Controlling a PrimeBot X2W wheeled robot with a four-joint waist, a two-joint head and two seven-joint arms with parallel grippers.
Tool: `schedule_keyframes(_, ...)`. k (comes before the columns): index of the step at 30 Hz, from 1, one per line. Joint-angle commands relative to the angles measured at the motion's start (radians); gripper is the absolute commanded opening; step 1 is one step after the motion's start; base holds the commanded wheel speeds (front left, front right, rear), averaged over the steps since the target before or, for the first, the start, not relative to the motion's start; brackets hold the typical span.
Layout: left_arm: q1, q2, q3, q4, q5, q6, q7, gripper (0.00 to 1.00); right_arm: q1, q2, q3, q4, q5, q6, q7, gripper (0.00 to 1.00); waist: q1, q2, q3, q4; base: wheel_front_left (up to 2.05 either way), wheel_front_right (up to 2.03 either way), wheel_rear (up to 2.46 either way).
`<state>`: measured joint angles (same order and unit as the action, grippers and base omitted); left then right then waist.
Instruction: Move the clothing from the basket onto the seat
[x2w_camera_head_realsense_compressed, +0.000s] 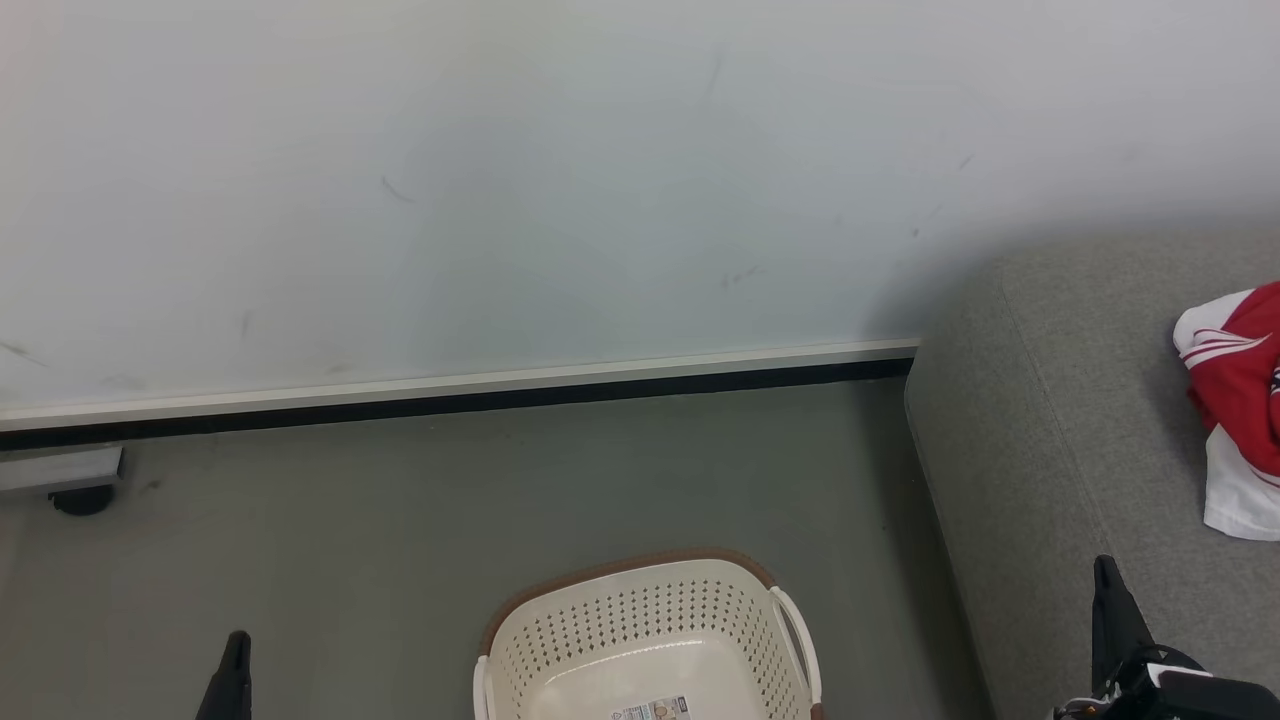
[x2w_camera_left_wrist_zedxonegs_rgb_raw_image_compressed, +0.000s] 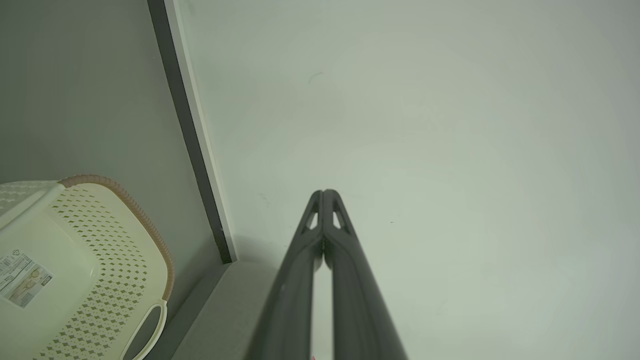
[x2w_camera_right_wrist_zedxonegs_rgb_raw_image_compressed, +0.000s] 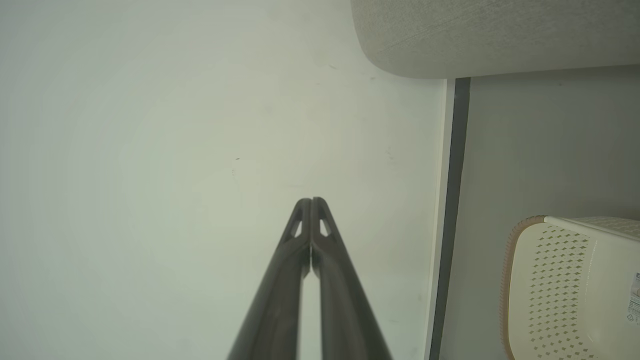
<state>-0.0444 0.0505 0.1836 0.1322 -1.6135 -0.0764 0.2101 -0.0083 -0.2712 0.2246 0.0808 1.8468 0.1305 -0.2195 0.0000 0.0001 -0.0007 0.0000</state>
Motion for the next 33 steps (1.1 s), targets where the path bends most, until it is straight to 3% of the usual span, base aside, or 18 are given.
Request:
schedule_keyframes(1, -0.006, -0.001, 0.003, 0.000, -0.003, -0.002, 0.000, 0.00, -0.003, -0.007, 0.004, -0.003, -0.001, 0.000, -0.002, 0.00, 0.0000, -0.0001, 0.000, 0.000, 0.00, 0.00, 0.00)
schedule_keyframes(33, -0.005, -0.001, 0.003, -0.001, -0.003, -0.002, 0.000, 0.00, -0.006, -0.020, 0.018, -0.009, 0.013, 0.000, -0.017, 0.00, 0.0000, -0.0001, 0.000, 0.000, 0.00, 0.00, 0.00)
